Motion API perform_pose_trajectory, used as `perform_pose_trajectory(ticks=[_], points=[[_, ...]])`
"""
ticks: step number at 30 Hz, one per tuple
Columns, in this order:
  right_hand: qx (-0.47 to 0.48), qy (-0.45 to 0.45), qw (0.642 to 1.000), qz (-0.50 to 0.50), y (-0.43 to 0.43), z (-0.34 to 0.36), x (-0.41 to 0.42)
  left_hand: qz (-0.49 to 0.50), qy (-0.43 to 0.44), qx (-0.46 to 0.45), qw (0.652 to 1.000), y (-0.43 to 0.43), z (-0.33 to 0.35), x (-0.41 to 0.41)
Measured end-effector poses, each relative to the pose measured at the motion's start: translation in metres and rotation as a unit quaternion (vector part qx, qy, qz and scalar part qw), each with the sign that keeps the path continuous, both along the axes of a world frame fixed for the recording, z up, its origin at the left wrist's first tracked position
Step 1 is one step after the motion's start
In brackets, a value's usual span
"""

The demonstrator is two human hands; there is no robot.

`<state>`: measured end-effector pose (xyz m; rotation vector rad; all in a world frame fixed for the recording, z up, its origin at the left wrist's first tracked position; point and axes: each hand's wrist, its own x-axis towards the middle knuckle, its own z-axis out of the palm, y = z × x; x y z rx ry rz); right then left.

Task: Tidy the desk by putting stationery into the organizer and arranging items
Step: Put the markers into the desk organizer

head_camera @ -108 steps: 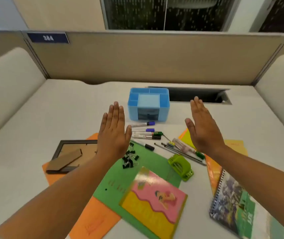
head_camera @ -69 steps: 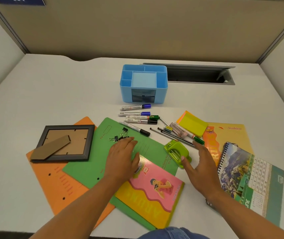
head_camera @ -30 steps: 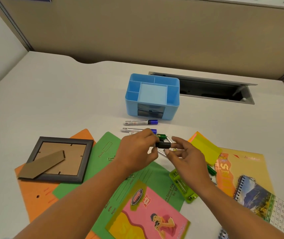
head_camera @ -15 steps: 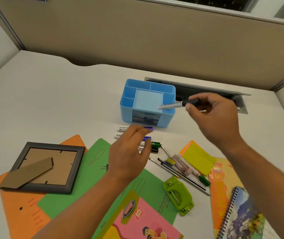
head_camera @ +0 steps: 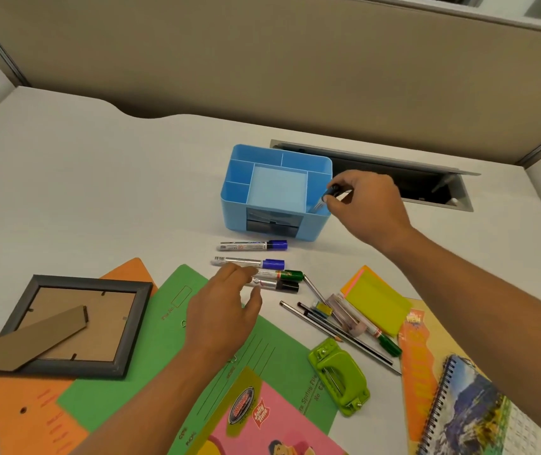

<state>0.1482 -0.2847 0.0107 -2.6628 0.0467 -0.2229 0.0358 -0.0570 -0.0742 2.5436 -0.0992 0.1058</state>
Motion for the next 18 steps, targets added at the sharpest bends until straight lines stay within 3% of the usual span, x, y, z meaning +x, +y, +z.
perform_pose_trajectory(ticks=[6, 18], points=[[-0.023, 0.029, 0.999, 0.024, 0.007, -0.022, 0.009, -0.013, 0.018, 0.012, 1.0, -0.006, -0.003, 0.007], [0.033, 0.054, 0.997, 0.045, 0.001, -0.032, 0.003, -0.055, 0.029, 0.046, 0.997, -0.014, -0.002, 0.025]])
